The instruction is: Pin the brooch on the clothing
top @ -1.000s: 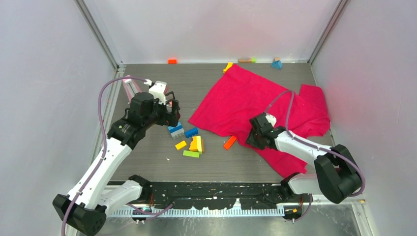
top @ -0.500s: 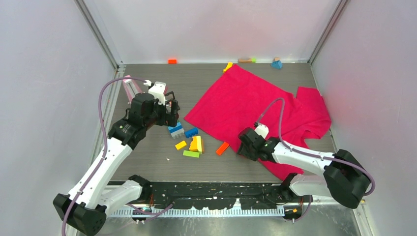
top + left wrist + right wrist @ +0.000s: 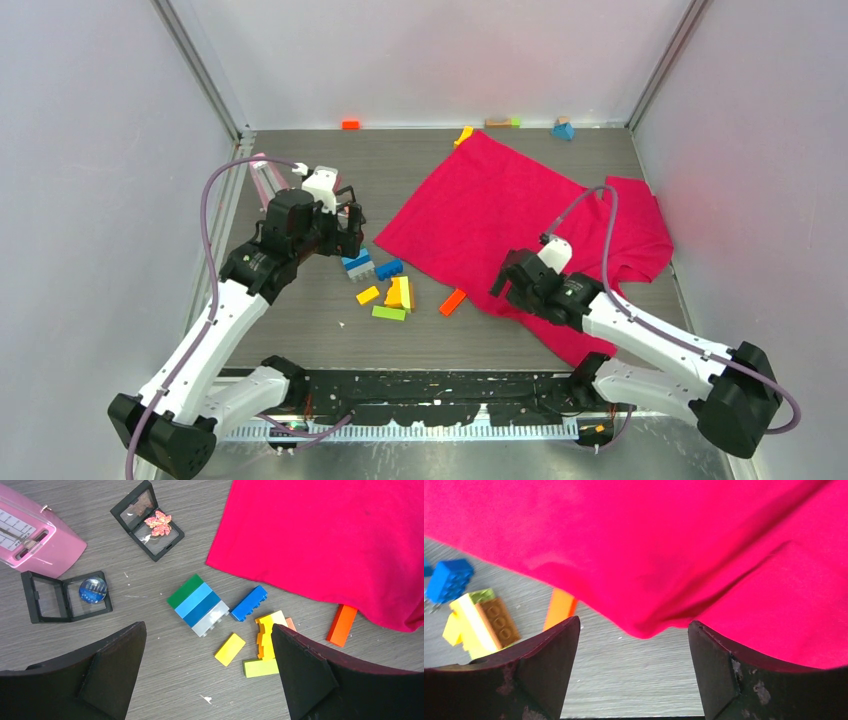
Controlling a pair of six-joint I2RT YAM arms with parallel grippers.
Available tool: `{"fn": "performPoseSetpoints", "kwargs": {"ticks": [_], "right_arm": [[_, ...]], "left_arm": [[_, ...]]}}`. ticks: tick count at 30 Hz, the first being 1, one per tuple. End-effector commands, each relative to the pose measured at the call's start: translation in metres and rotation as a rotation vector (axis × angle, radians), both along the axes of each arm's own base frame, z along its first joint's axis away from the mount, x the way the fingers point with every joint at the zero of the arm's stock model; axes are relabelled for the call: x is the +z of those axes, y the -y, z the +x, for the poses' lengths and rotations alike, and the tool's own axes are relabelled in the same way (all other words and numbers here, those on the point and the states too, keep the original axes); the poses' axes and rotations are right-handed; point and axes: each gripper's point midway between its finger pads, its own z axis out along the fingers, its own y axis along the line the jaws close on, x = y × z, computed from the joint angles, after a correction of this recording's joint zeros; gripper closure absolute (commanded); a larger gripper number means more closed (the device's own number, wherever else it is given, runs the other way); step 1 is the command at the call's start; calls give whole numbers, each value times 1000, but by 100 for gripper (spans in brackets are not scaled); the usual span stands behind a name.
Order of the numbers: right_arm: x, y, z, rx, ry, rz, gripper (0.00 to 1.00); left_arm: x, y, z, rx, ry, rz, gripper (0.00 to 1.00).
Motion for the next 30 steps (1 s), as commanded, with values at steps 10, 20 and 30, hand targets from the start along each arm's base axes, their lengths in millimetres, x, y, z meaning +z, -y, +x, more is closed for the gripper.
{"fn": "performPoseSetpoints", "kwargs": {"ticks": [10, 20, 30], "right_arm": [[-53, 48, -5, -140, -141, -149, 32], [-82, 11, -32, -93, -228, -71, 50], [-90, -15, -71, -53, -275, -31, 50]], "left_arm": [[-3, 6, 3, -18, -12, -14, 0], [0, 7, 1, -22, -10, -24, 0], [2, 6, 0, -18, -3, -25, 0]]}}
